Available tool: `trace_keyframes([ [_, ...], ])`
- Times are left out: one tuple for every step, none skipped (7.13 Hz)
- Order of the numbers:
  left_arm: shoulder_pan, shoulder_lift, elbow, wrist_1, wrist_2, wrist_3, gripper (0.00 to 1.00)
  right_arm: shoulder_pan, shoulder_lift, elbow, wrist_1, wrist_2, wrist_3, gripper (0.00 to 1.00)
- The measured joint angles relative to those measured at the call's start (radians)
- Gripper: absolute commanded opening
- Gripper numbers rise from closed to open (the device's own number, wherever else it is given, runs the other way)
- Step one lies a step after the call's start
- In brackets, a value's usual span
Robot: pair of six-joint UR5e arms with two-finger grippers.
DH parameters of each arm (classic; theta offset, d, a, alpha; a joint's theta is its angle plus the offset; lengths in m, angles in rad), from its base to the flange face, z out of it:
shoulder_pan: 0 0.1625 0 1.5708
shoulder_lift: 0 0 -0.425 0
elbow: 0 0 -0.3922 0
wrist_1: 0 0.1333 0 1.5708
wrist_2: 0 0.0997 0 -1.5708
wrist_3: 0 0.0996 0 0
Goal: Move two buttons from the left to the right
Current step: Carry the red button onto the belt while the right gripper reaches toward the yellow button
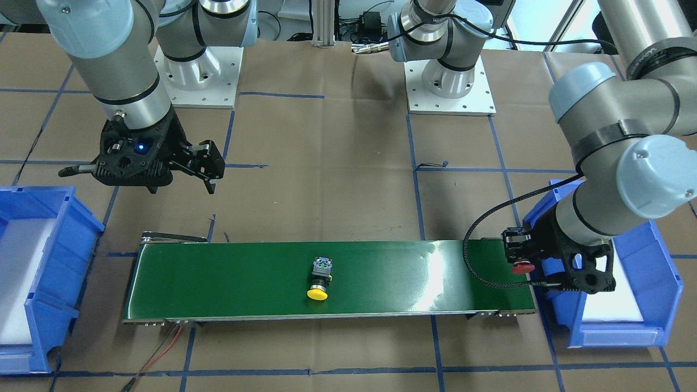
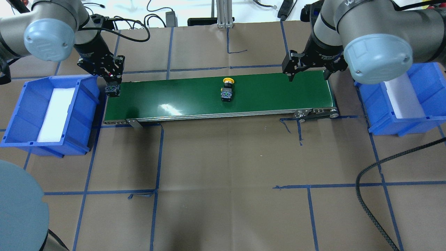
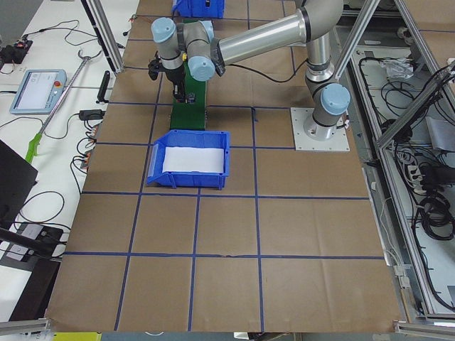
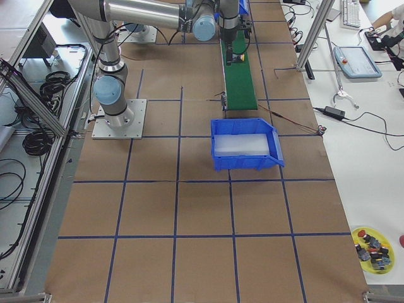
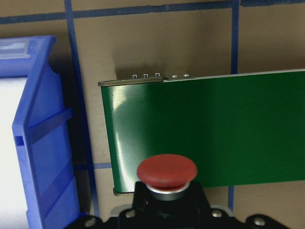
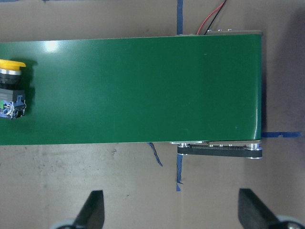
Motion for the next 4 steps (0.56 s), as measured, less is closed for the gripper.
trace_keyframes([
  [0.000,-0.003,-0.046,0.070,0.000,0.002,0.09,0.000,0.010,-0.001,-0.014,0.002,-0.003,1.00],
  [-0.001,-0.006,-0.090,0.140,-0.001,0.006,0.10,0.002,0.026,-0.003,-0.038,0.005,-0.005,1.00],
  [-0.001,-0.009,-0.133,0.203,-0.001,0.009,0.17,0.003,0.054,-0.008,-0.072,0.006,-0.005,1.00],
  [-0.001,-0.010,-0.170,0.254,0.000,0.008,0.68,0.003,0.087,-0.013,-0.115,0.004,-0.008,1.00],
])
